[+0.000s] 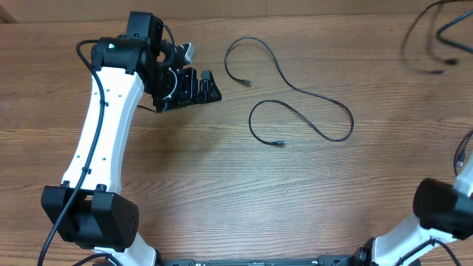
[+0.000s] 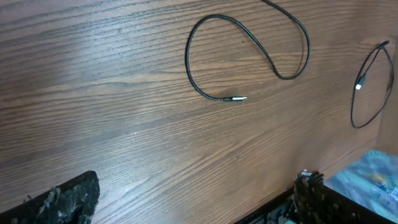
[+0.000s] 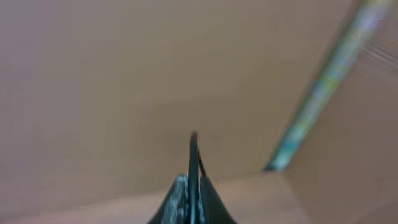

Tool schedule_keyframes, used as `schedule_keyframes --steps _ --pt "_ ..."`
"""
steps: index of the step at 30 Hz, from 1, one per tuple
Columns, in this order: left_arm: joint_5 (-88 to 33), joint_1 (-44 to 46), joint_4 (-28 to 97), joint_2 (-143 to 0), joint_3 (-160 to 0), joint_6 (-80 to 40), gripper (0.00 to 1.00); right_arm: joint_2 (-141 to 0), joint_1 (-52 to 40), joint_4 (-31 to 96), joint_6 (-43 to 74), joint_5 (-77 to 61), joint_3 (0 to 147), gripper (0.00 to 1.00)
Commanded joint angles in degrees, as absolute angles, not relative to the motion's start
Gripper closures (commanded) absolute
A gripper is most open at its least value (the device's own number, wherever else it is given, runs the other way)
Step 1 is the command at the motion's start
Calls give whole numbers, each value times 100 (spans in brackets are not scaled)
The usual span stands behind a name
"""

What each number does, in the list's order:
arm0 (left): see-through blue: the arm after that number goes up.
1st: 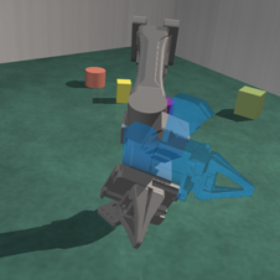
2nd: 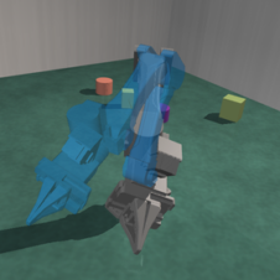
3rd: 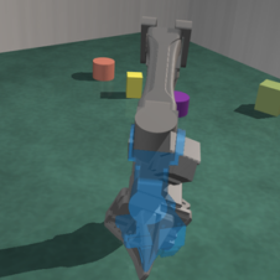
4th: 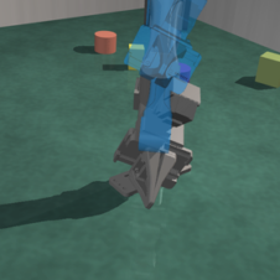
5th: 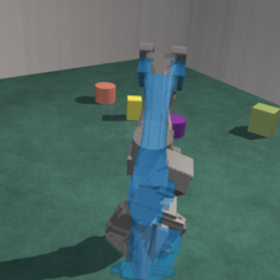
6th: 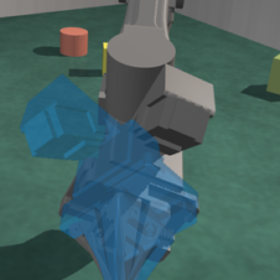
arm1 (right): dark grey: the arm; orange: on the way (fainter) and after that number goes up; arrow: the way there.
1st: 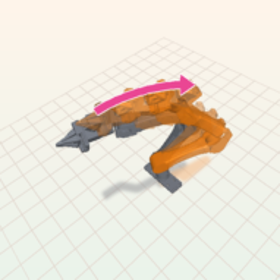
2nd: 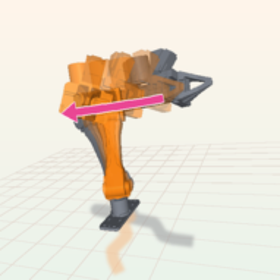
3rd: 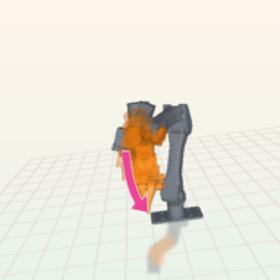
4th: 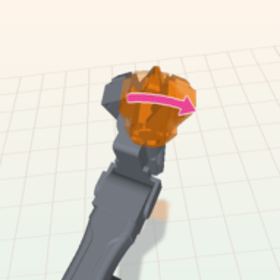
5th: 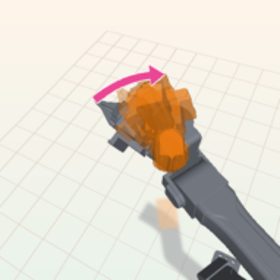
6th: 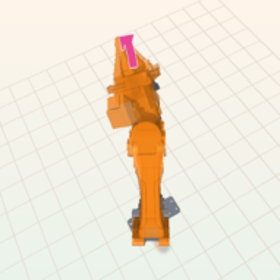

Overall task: Untangle cables
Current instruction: 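Grasp a black cable with the right gripper and drag it to the upper right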

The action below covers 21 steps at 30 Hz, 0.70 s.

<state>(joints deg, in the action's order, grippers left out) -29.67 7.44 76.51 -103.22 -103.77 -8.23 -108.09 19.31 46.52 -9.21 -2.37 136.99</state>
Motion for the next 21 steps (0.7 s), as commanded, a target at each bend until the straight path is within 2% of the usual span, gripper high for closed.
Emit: schedule_keyframes --steps 1,7,17,18,19,21 --pt "-2936 718 7644 -10383 -10422 -792 0 -11297 2202 4270 -764 -137 13690 96" --pt "-2936 718 7644 -10383 -10422 -792 0 -12394 2401 3903 -764 -156 13690 96" --pt "-2936 718 7644 -10383 -10422 -792 0 -14042 2414 4484 -523 -148 13688 95" --pt "-2936 718 7644 -10383 -10422 -792 0 -14110 2418 4543 -458 -132 13688 91" --pt "-2936 718 7644 -10383 -10422 -792 0 -14175 2421 4602 -421 -130 13688 80" --pt "-2936 718 7644 -10383 -10422 -792 0 -14212 2418 4672 -421 -132 13688 36"
